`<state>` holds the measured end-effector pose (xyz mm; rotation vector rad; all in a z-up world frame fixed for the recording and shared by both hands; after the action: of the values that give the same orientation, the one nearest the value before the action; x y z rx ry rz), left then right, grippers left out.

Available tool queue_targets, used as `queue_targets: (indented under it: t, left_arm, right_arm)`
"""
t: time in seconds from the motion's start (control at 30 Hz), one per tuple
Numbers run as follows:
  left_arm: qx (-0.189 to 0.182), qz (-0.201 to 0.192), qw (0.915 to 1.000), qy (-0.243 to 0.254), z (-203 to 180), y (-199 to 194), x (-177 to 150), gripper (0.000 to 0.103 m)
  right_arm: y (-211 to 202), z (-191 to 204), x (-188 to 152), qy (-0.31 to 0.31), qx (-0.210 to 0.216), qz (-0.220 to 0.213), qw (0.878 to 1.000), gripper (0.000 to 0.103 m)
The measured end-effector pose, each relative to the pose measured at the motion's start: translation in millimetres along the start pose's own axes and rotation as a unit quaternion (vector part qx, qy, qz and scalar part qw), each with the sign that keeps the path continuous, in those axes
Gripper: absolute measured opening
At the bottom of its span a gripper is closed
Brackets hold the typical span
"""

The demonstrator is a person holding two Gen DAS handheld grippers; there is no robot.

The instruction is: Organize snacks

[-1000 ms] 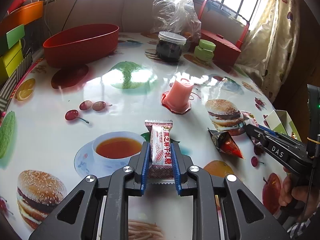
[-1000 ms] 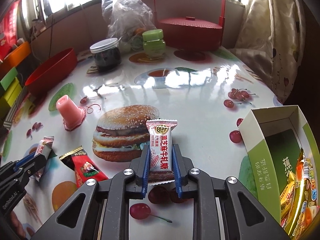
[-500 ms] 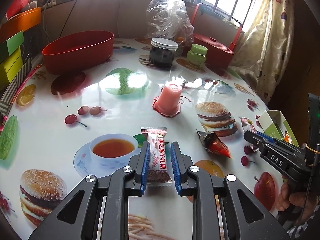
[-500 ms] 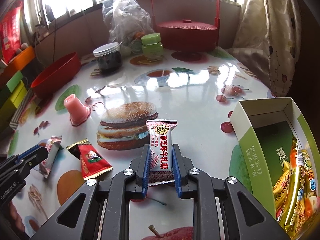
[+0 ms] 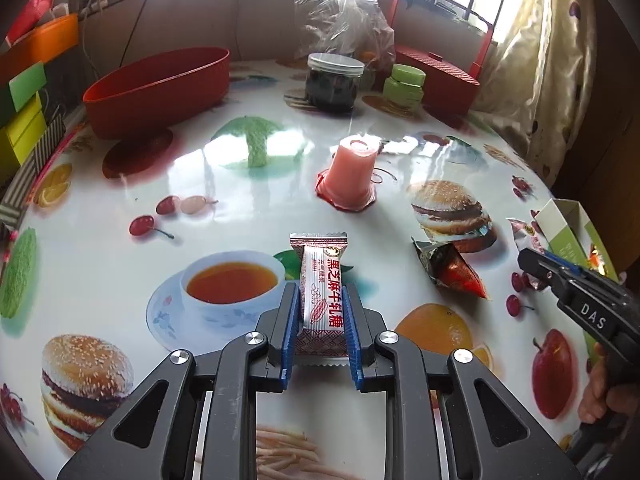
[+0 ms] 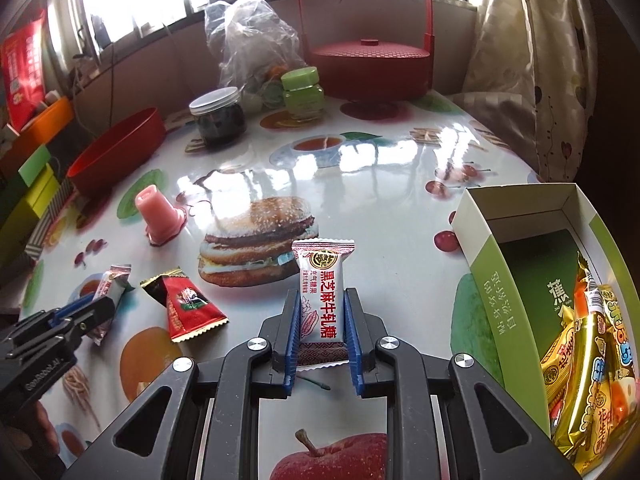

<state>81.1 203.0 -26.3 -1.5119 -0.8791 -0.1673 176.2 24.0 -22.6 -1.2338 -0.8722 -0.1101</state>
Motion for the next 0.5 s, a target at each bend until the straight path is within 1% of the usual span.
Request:
queue_targets:
  t: [0.23,0.5]
  left_arm:
    - [0.011,-0.003,0.9997,0.020,-4.2,1.6,0.3,0.022]
    - [-0.003,-0.014,0.9997,0.018,-9.4,-6.9,4.7,0.020]
  right_arm:
    - [-1.3,1.9,0.9,-0.002,0.003,-0.001,1.000,0.020]
    - [-6.9,0.8,0.6,0.000,0.004,-0.006,1.000,0.020]
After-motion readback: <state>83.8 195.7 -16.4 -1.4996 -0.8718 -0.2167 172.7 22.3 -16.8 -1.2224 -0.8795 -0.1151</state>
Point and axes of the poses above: each gripper's, at about its wrist camera, not at the fingertips, and y roughly the way its jaws point, z to its left, x to its top, the point moved 4 cm from there along y, roughly the way its jaws point, and after that the axes turned 4 degrees about -y, right-handed, at the moved point
